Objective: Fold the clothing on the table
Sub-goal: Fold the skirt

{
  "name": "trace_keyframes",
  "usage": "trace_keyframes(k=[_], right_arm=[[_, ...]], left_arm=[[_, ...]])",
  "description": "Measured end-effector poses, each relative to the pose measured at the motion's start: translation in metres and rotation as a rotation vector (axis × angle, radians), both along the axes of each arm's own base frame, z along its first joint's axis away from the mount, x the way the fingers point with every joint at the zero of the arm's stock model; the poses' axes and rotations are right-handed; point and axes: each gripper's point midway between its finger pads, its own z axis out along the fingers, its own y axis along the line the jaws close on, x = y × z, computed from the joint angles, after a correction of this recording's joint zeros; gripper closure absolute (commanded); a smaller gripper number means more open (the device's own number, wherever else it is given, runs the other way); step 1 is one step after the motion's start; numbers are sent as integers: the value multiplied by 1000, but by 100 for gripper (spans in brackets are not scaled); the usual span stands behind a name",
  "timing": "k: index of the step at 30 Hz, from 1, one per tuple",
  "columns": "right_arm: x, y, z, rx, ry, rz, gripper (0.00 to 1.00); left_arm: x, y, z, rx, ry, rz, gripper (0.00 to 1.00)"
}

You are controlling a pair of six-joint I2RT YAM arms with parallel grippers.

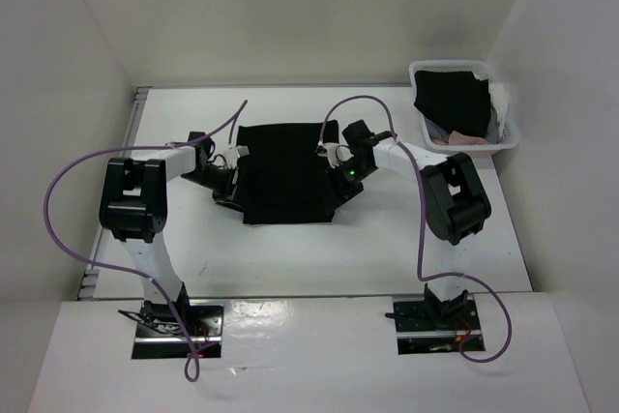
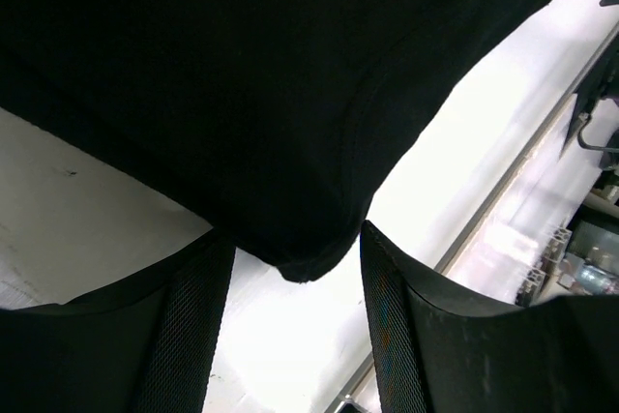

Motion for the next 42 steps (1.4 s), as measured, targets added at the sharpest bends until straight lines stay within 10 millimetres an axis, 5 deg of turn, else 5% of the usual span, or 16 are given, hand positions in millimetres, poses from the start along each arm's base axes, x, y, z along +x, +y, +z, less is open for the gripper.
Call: trace_keyframes(k=[14,22,27,31,35,42], right_arm=[[-2,-4,-18,-38,44,-16,46],[-1,-4,-19,-40,42,-13,100],[0,-4,-18,-38,33,-6,100],[0,-4,-11,-34,15,5,100],[-1,-5,11,-17,-32,23,100],[-13,-3,54,-4,-128,74,100]], left_arm=[[-12,-9,-3,-66,127,14,39],[-18,-9,-3,-71,158,1,44],[-25,-5,-6,-55,164,-36,62],[-29,1,-8,-20,144,-71,91],[-31,3,7,-9,88,-104,100],[-35,3,48,-20,-29,-181,100]])
